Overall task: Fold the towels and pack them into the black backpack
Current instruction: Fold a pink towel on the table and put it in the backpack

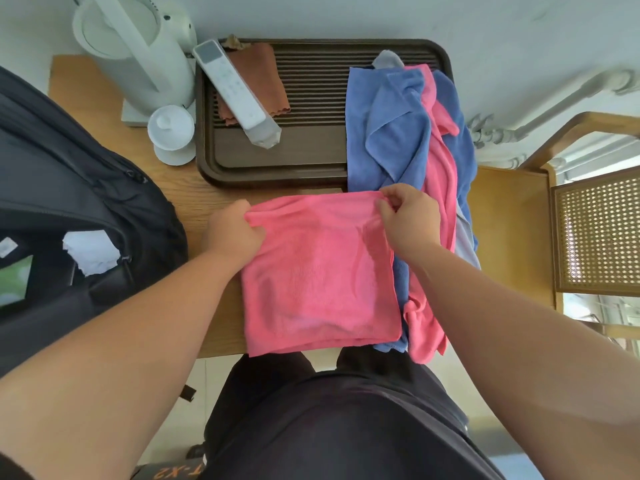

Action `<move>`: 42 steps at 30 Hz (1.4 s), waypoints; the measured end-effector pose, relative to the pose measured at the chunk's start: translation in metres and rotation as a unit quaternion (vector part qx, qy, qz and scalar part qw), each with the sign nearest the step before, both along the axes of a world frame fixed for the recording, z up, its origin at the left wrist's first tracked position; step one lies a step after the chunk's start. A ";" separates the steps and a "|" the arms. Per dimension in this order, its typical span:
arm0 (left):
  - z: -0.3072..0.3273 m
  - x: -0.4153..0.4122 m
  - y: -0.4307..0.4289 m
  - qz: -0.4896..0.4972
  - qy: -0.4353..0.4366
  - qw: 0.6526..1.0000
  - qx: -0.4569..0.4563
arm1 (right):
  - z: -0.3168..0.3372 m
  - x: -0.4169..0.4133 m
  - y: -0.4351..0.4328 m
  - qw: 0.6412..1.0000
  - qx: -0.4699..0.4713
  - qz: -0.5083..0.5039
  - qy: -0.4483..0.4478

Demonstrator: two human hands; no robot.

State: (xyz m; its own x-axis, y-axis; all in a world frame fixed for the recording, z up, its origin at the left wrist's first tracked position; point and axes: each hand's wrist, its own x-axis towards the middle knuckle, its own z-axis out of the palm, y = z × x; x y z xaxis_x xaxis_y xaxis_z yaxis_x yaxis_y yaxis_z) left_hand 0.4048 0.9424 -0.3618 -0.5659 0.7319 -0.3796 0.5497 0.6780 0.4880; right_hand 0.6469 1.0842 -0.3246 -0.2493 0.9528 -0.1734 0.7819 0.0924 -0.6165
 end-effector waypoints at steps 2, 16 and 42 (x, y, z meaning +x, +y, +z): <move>0.008 0.002 -0.008 0.012 0.006 1.000 0.021 | 0.007 0.003 -0.005 1.000 0.005 0.008 0.010; 0.118 -0.014 -0.058 -0.087 0.113 0.988 0.054 | 0.110 0.024 -0.037 0.951 -0.071 -0.066 0.295; 0.172 0.175 0.024 -0.109 -0.037 0.969 0.220 | 0.210 0.057 -0.008 0.921 -0.043 0.036 0.385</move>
